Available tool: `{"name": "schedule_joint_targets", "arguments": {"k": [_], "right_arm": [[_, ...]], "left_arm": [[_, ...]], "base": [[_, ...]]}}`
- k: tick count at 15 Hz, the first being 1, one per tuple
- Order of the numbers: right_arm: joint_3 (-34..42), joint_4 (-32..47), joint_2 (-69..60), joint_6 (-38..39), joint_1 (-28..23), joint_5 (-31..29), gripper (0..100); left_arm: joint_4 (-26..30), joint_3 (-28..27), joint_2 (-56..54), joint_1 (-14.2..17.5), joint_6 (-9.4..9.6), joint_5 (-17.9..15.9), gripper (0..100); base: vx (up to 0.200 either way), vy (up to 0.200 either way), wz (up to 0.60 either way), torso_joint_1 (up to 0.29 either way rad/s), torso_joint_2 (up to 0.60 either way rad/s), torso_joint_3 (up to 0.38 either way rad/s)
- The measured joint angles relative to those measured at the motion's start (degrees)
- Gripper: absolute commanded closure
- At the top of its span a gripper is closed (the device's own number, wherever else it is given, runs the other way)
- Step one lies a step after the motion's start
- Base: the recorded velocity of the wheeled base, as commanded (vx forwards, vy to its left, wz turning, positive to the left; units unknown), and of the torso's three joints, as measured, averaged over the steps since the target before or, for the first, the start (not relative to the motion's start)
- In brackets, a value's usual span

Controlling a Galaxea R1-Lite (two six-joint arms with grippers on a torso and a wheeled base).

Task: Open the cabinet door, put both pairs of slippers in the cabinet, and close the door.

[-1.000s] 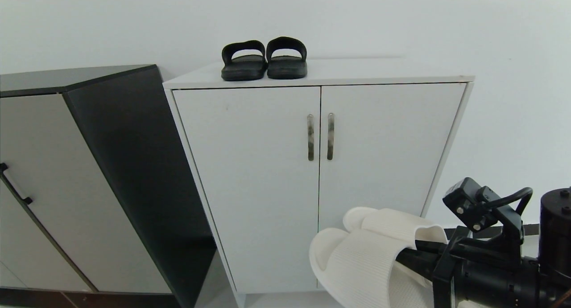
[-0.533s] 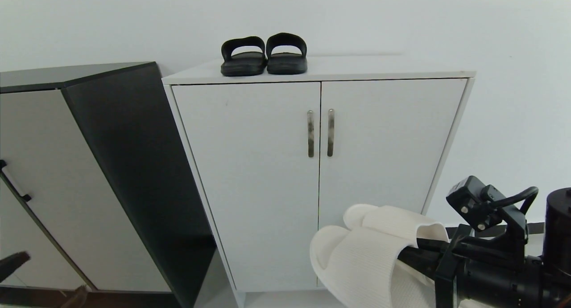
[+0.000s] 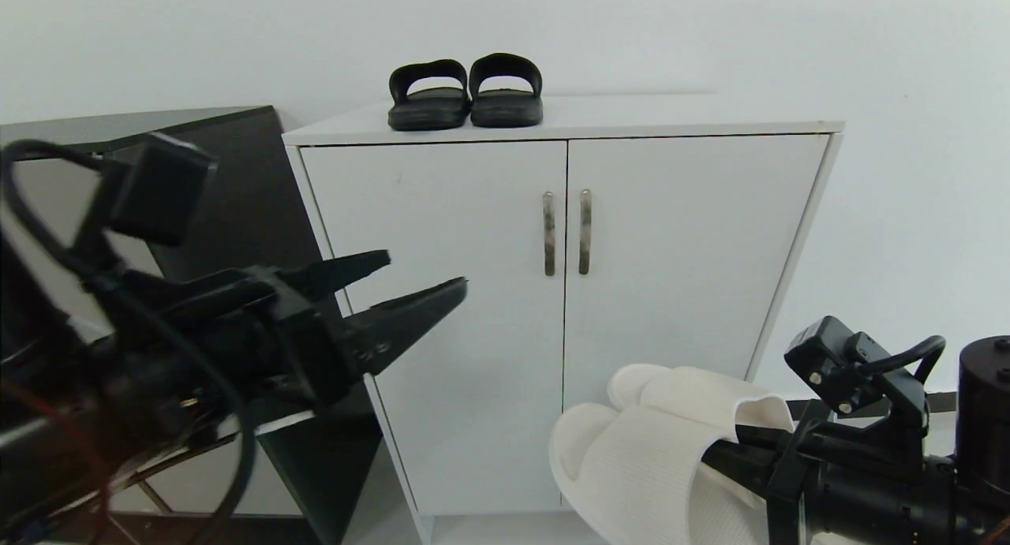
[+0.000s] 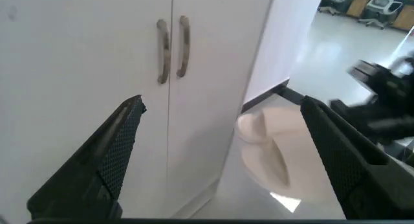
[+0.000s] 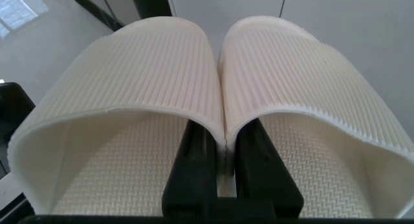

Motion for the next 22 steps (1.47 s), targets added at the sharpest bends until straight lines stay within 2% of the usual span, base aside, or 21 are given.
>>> {"name": "schedule_joint_targets", "arguments": {"k": [2,4,6,7,8,9,11,13,15,17,22], "right_arm": [[0.0,0.0,0.2,0.0,0.0,0.0,100],[0.1,0.0,0.3,0.0,0.0,0.0,100],[0.1,0.0,0.6,0.0,0.0,0.0,100],[0.1,0.0,0.7,0.0,0.0,0.0,100],[0.2,0.0,0.7,0.0,0.0,0.0,100],[0.2,0.0,0.7,0.0,0.0,0.0,100],[0.2,0.0,0.7,0.0,0.0,0.0,100],[0.2,0.0,0.7,0.0,0.0,-0.1,100],[0.2,0.0,0.8,0.0,0.0,0.0,100],[0.2,0.0,0.9,0.0,0.0,-0.1,100],[0.3,0.0,0.9,0.0,0.0,0.0,100]], "left_arm": [[-0.6,-6.2,6.0,-3.2,-0.16,-0.4,0],[-0.4,-11.8,10.8,-5.0,-0.29,-1.2,0],[1.0,-15.8,14.8,-6.5,-0.95,-1.5,0],[3.8,-17.2,15.9,-6.9,-1.55,-1.8,0],[7.9,-19.7,16.9,-7.2,-2.78,-2.8,0],[10.4,-22.9,18.1,-7.3,-5.01,-5.3,0],[12.3,-28.2,20.6,-7.1,-8.92,-10.2,0],[13.1,-32.5,23.8,-5.9,-10.67,-14.6,0],[15.0,-36.2,26.5,-4.1,-13.63,-18.8,0],[15.1,-38.7,29.0,-2.4,-14.53,-19.4,0],[14.8,-40.2,31.6,-1.3,-13.90,-16.5,0]], "base": [[0.000,0.000,0.00,0.000,0.00,0.000],[0.000,0.000,0.00,0.000,0.00,0.000],[0.000,0.000,0.00,0.000,0.00,0.000],[0.000,0.000,0.00,0.000,0.00,0.000],[0.000,0.000,0.00,0.000,0.00,0.000],[0.000,0.000,0.00,0.000,0.00,0.000],[0.000,0.000,0.00,0.000,0.00,0.000],[0.000,0.000,0.00,0.000,0.00,0.000],[0.000,0.000,0.00,0.000,0.00,0.000],[0.000,0.000,0.00,0.000,0.00,0.000],[0.000,0.000,0.00,0.000,0.00,0.000]]}}
